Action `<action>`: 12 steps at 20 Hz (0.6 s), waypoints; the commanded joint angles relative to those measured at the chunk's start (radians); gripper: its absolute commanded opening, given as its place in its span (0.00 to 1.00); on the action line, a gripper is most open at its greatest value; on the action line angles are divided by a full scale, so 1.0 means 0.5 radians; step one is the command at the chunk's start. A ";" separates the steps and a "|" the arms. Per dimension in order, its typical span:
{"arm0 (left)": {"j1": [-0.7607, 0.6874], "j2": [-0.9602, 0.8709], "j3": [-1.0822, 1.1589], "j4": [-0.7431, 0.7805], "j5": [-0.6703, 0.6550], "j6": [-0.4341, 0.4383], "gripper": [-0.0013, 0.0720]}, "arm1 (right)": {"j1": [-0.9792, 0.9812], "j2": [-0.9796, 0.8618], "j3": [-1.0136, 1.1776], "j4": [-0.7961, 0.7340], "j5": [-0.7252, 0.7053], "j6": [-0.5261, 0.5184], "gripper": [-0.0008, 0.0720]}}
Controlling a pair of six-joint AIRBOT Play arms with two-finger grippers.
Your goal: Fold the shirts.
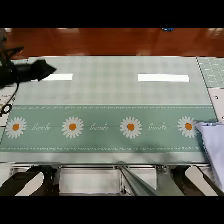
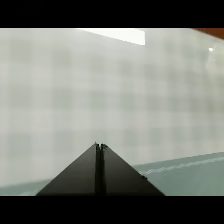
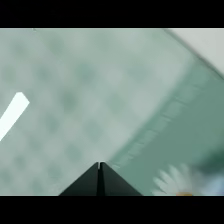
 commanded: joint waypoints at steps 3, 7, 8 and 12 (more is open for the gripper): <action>-0.381 -0.296 0.557 0.508 -0.291 -0.115 0.04 | 1.375 -0.246 0.060 -0.436 -0.413 -0.062 0.04; -0.565 -0.410 0.296 1.335 -0.434 -0.672 0.04 | 1.617 -0.669 0.060 -1.170 0.127 0.402 0.04; -0.565 -0.410 0.249 1.334 -0.397 -0.671 0.05 | 1.617 -0.710 0.060 -1.170 0.159 0.401 0.04; -0.565 -0.410 0.233 1.332 -0.353 -0.670 0.04 | 1.617 -0.726 0.060 -1.167 0.201 0.405 0.04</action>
